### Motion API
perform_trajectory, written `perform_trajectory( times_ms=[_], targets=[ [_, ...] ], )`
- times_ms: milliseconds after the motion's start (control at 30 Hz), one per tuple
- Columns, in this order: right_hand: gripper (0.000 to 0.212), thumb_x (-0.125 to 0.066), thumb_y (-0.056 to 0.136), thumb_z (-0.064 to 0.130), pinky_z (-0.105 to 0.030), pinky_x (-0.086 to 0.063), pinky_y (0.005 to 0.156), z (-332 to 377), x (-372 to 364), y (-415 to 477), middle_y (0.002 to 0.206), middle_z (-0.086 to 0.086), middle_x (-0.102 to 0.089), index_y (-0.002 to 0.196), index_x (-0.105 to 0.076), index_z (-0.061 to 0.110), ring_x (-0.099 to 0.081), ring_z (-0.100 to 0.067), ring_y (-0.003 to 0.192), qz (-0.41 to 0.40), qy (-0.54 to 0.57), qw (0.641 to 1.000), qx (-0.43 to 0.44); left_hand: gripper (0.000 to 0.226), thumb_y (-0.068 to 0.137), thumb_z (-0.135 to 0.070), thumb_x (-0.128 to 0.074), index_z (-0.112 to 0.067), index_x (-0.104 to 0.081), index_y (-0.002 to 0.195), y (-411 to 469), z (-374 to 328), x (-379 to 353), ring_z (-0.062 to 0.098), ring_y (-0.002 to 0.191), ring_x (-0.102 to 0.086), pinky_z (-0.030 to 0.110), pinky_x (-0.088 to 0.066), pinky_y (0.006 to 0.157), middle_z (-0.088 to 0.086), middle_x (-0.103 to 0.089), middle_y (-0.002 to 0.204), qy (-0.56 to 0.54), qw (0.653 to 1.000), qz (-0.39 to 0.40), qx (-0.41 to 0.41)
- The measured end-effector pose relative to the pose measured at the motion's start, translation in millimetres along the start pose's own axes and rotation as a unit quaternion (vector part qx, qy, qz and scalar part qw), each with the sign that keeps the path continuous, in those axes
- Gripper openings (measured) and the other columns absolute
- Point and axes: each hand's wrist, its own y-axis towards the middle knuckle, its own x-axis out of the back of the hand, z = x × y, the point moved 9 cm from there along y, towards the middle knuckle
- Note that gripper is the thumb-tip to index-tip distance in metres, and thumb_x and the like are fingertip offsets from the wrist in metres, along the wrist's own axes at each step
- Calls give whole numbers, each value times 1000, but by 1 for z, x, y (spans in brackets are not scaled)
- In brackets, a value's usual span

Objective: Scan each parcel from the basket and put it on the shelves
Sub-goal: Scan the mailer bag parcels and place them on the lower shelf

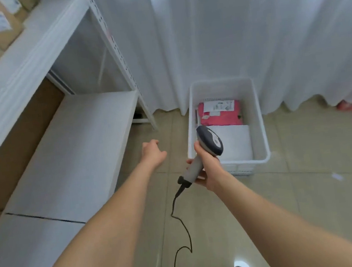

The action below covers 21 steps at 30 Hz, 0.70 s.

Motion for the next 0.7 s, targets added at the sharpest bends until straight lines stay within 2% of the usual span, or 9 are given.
perform_trajectory(
  times_ms=[67, 167, 300, 400, 533, 700],
  targets=[
    [39, -69, 83, 54, -44, -57, 78, 17, 24, 6, 93, -4, -69, 100, -60, 21, -66, -24, 91, -11, 32, 999, -5, 54, 92, -15, -55, -14, -38, 143, 6, -33, -13, 28, 116, -51, 33, -44, 92, 12, -30, 145, 4, 1000, 8, -15],
    [35, -69, 83, 52, -41, -57, 69, 40, 50, 19, 92, -5, -70, 97, -60, 21, -66, -21, 88, -19, 82, 996, 3, 55, 92, -15, -56, -14, -38, 143, 21, -75, -31, 27, 121, -48, 33, -42, 93, 11, -31, 146, 12, 999, 22, -43],
    [38, -71, 81, 52, -43, -57, 69, 63, 78, 48, 97, -7, -71, 98, -60, 20, -66, -22, 93, -46, 117, 992, 1, 55, 91, -13, -56, -11, -37, 143, 49, -118, -58, 27, 120, -48, 29, -41, 91, 12, -31, 146, 26, 996, 56, -71],
    [37, -72, 80, 53, -41, -56, 67, 82, 93, 75, 98, -7, -72, 96, -59, 22, -67, -22, 92, -63, 115, 991, -5, 56, 92, -14, -55, -11, -36, 144, 79, -142, -79, 28, 123, -47, 33, -41, 97, 13, -31, 146, 49, 992, 83, -79],
    [38, -73, 80, 52, -42, -57, 70, 111, 109, 126, 94, -7, -72, 94, -61, 20, -67, -23, 91, -88, 108, 990, -9, 54, 91, -14, -54, -12, -37, 143, 131, -173, -108, 30, 119, -50, 36, -45, 96, 14, -33, 144, 69, 986, 124, -81],
    [39, -71, 82, 51, -36, -55, 61, 138, 124, 197, 83, -5, -72, 99, -60, 18, -67, -21, 83, -105, 99, 989, -15, 55, 90, -13, -54, -12, -38, 143, 198, -202, -153, 29, 121, -51, 40, -45, 101, 14, -36, 144, 113, 976, 156, -102]
  ],
)
